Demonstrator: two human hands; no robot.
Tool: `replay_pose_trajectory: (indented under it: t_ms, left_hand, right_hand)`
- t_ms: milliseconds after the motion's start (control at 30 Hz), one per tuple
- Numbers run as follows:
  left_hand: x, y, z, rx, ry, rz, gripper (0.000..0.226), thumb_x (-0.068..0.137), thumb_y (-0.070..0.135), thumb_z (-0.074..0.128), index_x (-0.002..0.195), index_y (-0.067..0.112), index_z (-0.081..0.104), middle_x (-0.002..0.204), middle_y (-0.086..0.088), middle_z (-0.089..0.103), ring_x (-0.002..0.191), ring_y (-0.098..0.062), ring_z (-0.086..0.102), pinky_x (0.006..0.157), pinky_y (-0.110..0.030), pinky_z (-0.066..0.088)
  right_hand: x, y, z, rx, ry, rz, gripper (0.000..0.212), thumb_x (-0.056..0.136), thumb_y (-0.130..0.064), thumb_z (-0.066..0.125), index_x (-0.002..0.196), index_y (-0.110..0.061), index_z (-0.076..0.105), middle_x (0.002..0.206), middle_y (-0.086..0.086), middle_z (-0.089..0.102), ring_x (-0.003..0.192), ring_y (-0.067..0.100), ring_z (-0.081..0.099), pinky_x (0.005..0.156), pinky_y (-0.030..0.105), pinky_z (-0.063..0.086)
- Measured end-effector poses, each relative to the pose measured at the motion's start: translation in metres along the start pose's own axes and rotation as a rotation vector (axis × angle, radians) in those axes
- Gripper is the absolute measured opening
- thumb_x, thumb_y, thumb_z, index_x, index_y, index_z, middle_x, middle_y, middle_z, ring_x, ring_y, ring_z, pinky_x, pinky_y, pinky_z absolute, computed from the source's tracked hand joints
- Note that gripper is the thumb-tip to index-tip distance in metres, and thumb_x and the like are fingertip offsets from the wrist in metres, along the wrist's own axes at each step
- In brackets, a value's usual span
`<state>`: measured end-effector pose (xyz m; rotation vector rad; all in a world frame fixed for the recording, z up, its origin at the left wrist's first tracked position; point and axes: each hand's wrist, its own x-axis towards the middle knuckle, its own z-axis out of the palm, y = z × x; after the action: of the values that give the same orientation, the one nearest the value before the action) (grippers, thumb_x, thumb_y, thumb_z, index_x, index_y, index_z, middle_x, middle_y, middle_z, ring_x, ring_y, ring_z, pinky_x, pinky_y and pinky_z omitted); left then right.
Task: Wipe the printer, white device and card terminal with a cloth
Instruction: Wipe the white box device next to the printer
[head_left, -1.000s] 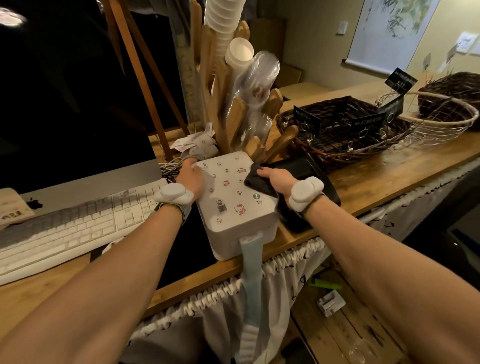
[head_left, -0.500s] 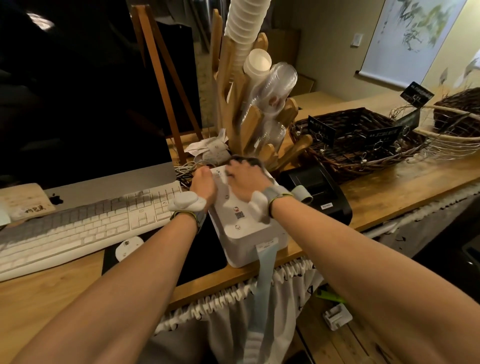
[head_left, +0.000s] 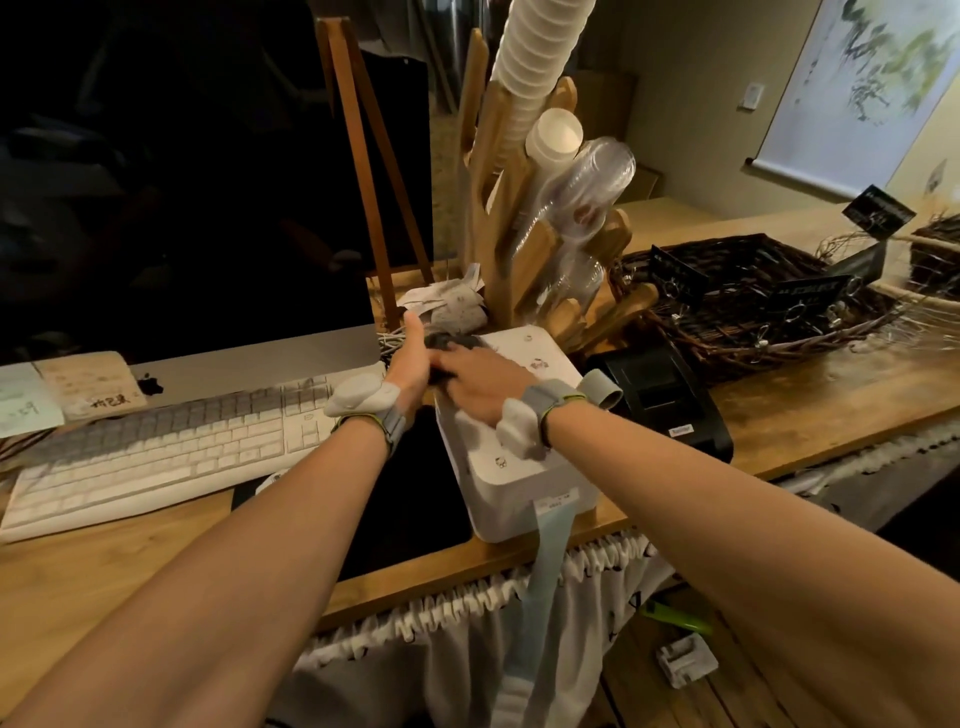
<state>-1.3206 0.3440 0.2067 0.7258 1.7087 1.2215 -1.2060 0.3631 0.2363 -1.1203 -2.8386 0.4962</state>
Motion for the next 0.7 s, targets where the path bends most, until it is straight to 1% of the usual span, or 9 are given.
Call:
replay_pose_trajectory:
  t_ms: [100, 167, 233, 300, 367, 433, 500, 633, 700]
  left_hand:
    - [-0.002, 0.002, 0.000, 0.004, -0.007, -0.008, 0.086, 0.088, 0.075, 0.007, 0.137, 0.020, 0.052, 0.132, -0.004, 0.060, 0.124, -0.023, 0.051, 0.101, -0.039, 0.034]
    - [0.001, 0.003, 0.002, 0.000, -0.018, 0.014, 0.081, 0.090, 0.071, 0.009, 0.130, 0.019, 0.057, 0.112, 0.003, 0.063, 0.113, -0.018, 0.052, 0.095, -0.034, 0.032]
    - [0.000, 0.005, 0.002, 0.038, -0.022, 0.049, 0.078, 0.093, 0.069, 0.009, 0.129, 0.020, 0.058, 0.105, 0.004, 0.058, 0.105, -0.016, 0.049, 0.093, -0.033, 0.032]
    - [-0.001, 0.006, 0.000, 0.103, -0.014, 0.081, 0.078, 0.093, 0.068, 0.010, 0.129, 0.018, 0.057, 0.118, -0.001, 0.060, 0.118, -0.021, 0.051, 0.105, -0.035, 0.035]
    - [-0.001, 0.011, -0.003, 0.167, 0.022, 0.118, 0.078, 0.094, 0.067, 0.012, 0.137, 0.016, 0.052, 0.138, -0.007, 0.055, 0.131, -0.026, 0.046, 0.114, -0.039, 0.031]
    - [-0.003, 0.016, -0.009, 0.210, 0.044, 0.168, 0.076, 0.095, 0.065, 0.014, 0.135, 0.014, 0.054, 0.140, -0.012, 0.053, 0.130, -0.028, 0.048, 0.113, -0.042, 0.034]
    - [-0.010, 0.022, -0.018, 0.183, 0.059, 0.208, 0.074, 0.095, 0.065, 0.018, 0.132, 0.015, 0.057, 0.136, -0.012, 0.056, 0.127, -0.029, 0.051, 0.110, -0.041, 0.037]
    - [-0.028, 0.031, -0.045, -0.070, 0.046, 0.198, 0.070, 0.092, 0.069, 0.023, 0.134, 0.020, 0.052, 0.131, -0.010, 0.061, 0.122, -0.029, 0.057, 0.105, -0.050, 0.043]
    - [-0.039, 0.034, -0.065, -0.251, -0.018, 0.161, 0.067, 0.090, 0.072, 0.024, 0.127, 0.024, 0.054, 0.127, -0.009, 0.063, 0.119, -0.032, 0.058, 0.098, -0.056, 0.047]
  right_hand:
    - [-0.001, 0.008, -0.004, -0.013, 0.037, 0.078, 0.042, 0.097, -0.016, 0.036, 0.139, -0.013, 0.040, 0.141, 0.015, 0.044, 0.129, 0.035, 0.041, 0.107, 0.042, 0.034]
    - [-0.004, 0.010, -0.002, -0.004, -0.011, 0.022, 0.045, 0.096, -0.014, 0.039, 0.141, -0.017, 0.039, 0.145, 0.013, 0.041, 0.132, 0.033, 0.040, 0.110, 0.042, 0.032]
    - [-0.007, 0.013, -0.004, 0.042, -0.018, -0.009, 0.044, 0.097, -0.012, 0.039, 0.140, -0.017, 0.042, 0.143, 0.011, 0.046, 0.131, 0.030, 0.042, 0.110, 0.038, 0.032]
    - [-0.007, 0.017, -0.007, 0.044, 0.035, 0.022, 0.041, 0.095, -0.010, 0.041, 0.136, -0.014, 0.047, 0.136, 0.012, 0.053, 0.124, 0.031, 0.048, 0.107, 0.034, 0.034]
    - [-0.005, 0.011, -0.009, 0.068, 0.082, -0.013, 0.039, 0.090, -0.005, 0.045, 0.127, -0.015, 0.056, 0.128, 0.010, 0.060, 0.117, 0.028, 0.054, 0.103, 0.033, 0.039]
    - [-0.005, -0.002, -0.013, 0.183, 0.155, -0.051, 0.039, 0.088, -0.001, 0.046, 0.120, -0.016, 0.062, 0.122, 0.008, 0.064, 0.113, 0.025, 0.057, 0.098, 0.027, 0.042]
    - [0.003, -0.014, -0.024, 0.352, 0.279, -0.016, 0.036, 0.088, -0.001, 0.047, 0.115, -0.015, 0.066, 0.114, 0.007, 0.066, 0.109, 0.022, 0.059, 0.091, 0.020, 0.042]
    - [0.027, -0.054, -0.045, 0.770, 0.456, 0.015, 0.021, 0.084, -0.016, 0.051, 0.087, -0.020, 0.071, 0.088, 0.000, 0.068, 0.091, 0.018, 0.064, 0.084, 0.034, 0.051]
    - [0.039, -0.082, -0.045, 0.861, 0.495, -0.019, 0.019, 0.081, -0.020, 0.053, 0.079, -0.011, 0.070, 0.081, 0.006, 0.067, 0.081, 0.018, 0.061, 0.077, 0.035, 0.050]
